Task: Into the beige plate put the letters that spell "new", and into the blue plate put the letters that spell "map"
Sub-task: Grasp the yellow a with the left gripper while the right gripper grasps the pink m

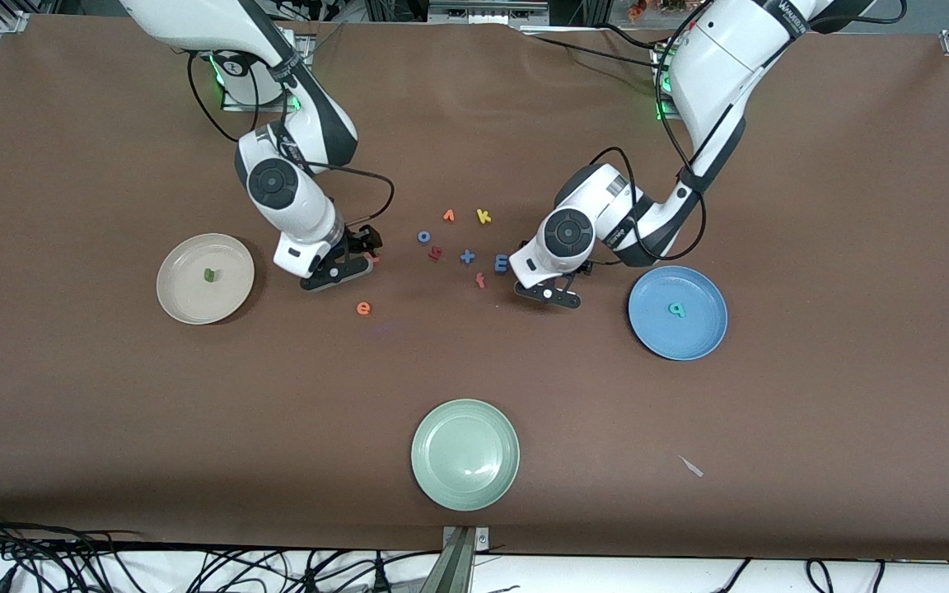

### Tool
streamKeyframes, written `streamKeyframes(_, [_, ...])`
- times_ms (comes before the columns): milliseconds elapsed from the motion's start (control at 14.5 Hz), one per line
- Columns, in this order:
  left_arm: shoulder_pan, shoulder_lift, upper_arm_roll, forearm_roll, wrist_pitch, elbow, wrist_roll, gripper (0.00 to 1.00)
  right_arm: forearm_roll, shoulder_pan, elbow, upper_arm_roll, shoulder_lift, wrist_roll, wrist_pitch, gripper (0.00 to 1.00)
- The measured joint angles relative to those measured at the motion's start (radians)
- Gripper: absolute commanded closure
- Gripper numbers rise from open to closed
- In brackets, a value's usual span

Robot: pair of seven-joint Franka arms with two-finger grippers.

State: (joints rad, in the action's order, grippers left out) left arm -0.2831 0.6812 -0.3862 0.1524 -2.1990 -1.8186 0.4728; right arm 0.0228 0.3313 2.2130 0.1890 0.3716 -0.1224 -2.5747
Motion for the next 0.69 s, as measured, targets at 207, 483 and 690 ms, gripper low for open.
streamKeyframes(207, [-0.017,0.0,-0.001,0.0,-0.014,-0.006,0.026,0.02,-0.01,0.039,0.014,0.001,0.009,-0.002,-0.037,0.0])
streamKeyframes(483, [-0.034,0.0,-0.002,0.0,-0.018,-0.008,0.053,0.32,-0.043,0.046,0.016,0.0,0.046,-0.002,-0.059,0.12])
streamKeyframes(690, [-0.032,0.0,0.0,0.0,-0.018,-0.008,0.052,0.63,-0.057,0.046,0.016,0.0,0.066,-0.002,-0.066,0.35])
